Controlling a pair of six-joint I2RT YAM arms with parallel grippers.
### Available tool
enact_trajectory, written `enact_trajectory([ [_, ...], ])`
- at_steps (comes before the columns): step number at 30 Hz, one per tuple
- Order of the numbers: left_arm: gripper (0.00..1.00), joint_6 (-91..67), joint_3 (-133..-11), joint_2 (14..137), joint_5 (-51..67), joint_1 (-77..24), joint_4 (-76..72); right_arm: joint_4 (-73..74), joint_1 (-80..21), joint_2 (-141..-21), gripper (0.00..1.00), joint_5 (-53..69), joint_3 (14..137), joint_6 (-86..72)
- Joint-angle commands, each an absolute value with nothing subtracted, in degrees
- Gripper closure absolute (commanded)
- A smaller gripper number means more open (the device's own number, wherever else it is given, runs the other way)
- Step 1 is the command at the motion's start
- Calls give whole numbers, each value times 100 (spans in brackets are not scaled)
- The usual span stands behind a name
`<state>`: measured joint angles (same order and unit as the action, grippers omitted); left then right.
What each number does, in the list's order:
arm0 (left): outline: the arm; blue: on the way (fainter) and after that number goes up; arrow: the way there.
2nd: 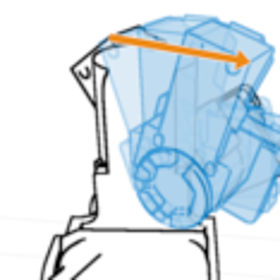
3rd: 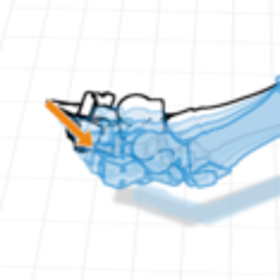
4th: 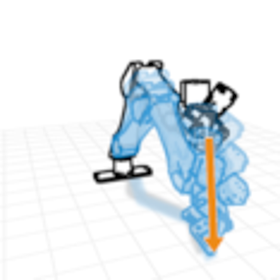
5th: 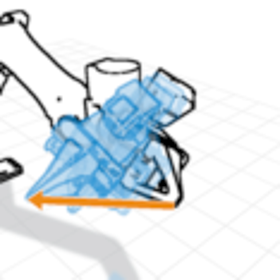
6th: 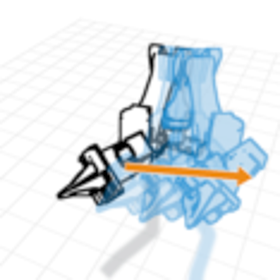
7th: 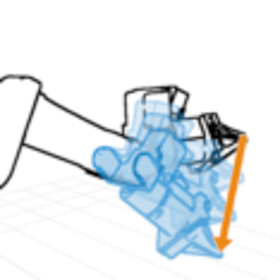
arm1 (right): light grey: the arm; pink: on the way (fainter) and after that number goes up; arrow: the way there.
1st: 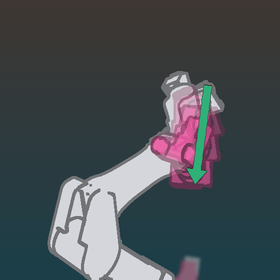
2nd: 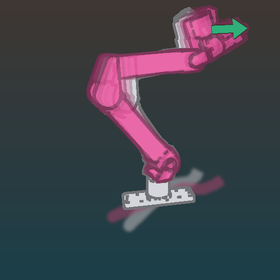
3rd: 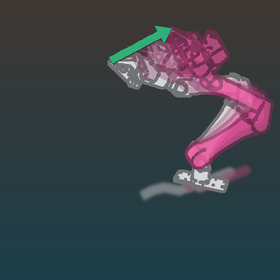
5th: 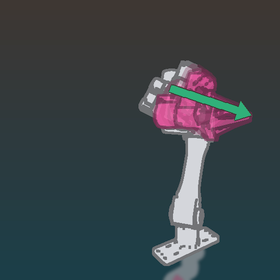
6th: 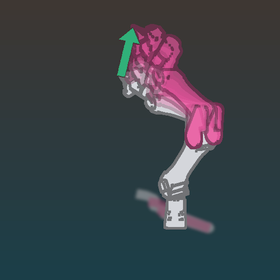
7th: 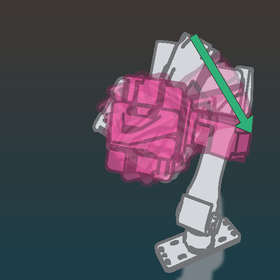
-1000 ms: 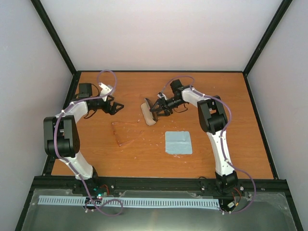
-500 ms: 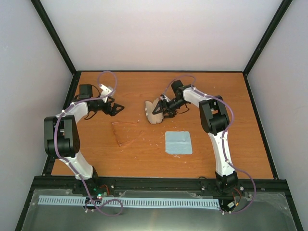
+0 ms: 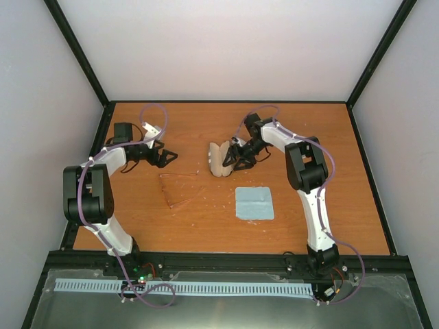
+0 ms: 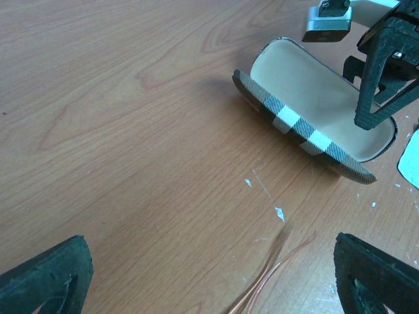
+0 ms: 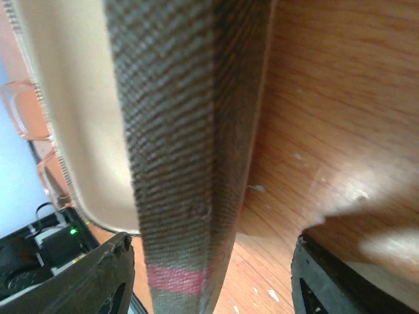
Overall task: Organize the sunglasses
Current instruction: Place the sunglasses case at the center of the board.
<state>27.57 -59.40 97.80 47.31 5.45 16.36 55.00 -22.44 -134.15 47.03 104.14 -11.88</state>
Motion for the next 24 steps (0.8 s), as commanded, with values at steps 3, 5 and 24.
enact_trajectory([
  [3,0,2803,-5861,9751,4875,554,1463,6287,-2511,-13405,55,3804,10851,-967],
  [5,1,2830,-5828,9742,4848,553,1457,6392,-2574,-13446,68,3620,10960,-999],
  [24,1,2657,-5858,9671,4777,566,1341,7080,-2985,-13211,97,-656,13107,-653],
])
